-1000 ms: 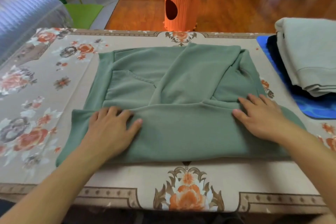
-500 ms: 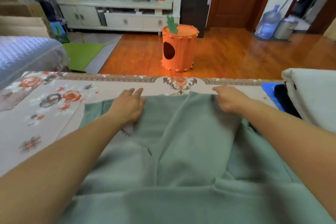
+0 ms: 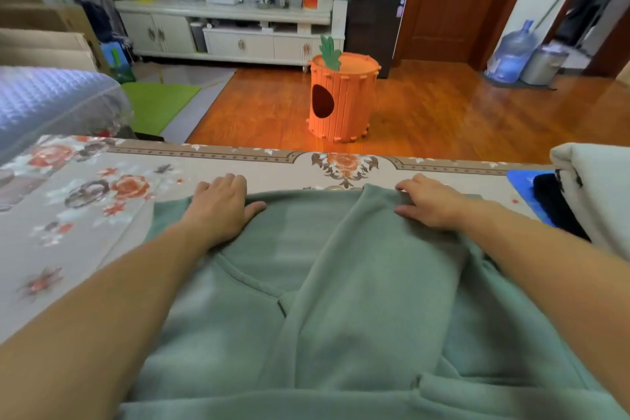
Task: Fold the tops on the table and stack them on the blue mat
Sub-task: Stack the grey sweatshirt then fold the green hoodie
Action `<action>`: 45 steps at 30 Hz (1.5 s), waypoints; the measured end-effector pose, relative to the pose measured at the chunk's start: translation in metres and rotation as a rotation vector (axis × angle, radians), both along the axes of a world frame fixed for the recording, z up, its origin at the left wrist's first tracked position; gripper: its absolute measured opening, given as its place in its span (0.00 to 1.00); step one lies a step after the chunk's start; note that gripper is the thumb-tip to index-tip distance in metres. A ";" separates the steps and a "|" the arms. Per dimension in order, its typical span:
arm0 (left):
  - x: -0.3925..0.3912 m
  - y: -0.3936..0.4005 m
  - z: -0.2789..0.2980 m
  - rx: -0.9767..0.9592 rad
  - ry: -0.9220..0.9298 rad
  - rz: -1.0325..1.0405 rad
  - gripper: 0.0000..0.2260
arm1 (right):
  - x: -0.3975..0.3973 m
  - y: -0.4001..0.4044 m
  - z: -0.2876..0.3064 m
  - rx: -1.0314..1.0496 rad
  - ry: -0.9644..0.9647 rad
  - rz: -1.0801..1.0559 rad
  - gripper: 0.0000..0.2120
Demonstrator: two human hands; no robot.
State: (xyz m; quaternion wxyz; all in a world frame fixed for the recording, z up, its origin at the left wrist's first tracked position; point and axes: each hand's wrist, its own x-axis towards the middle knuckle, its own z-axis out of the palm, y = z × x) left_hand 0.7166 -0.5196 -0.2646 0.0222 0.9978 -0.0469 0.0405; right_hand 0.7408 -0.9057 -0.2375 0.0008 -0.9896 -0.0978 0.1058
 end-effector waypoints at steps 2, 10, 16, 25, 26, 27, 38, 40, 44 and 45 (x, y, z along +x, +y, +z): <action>-0.007 0.008 0.024 0.098 0.025 -0.052 0.18 | -0.007 -0.002 0.029 -0.094 0.040 0.052 0.15; -0.108 0.035 0.104 -0.046 -0.169 -0.261 0.07 | -0.119 -0.014 0.105 -0.067 -0.251 0.175 0.10; -0.209 0.048 0.100 -0.061 -0.152 -0.351 0.12 | -0.215 -0.024 0.083 -0.017 -0.241 0.228 0.13; -0.255 0.043 0.019 0.178 0.115 -0.334 0.15 | -0.253 -0.032 0.014 -0.018 -0.095 0.269 0.15; -0.255 0.036 0.025 0.220 0.141 -0.305 0.15 | -0.250 -0.033 0.017 0.006 -0.071 0.267 0.16; -0.254 0.028 0.031 0.281 0.161 -0.273 0.14 | -0.249 -0.035 0.022 0.051 -0.056 0.252 0.17; -0.247 -0.180 0.063 -0.087 -0.035 -0.515 0.27 | -0.255 -0.035 0.008 0.308 -0.211 0.195 0.17; -0.242 -0.191 0.047 -0.036 -0.142 -0.552 0.16 | -0.255 -0.037 0.008 0.273 -0.257 0.242 0.17; -0.223 -0.188 0.043 -0.097 -0.293 -0.624 0.08 | -0.251 -0.053 0.017 0.110 -0.422 0.207 0.16; -0.223 -0.187 0.043 -0.105 -0.237 -0.668 0.09 | -0.253 -0.054 0.019 0.066 -0.431 0.211 0.17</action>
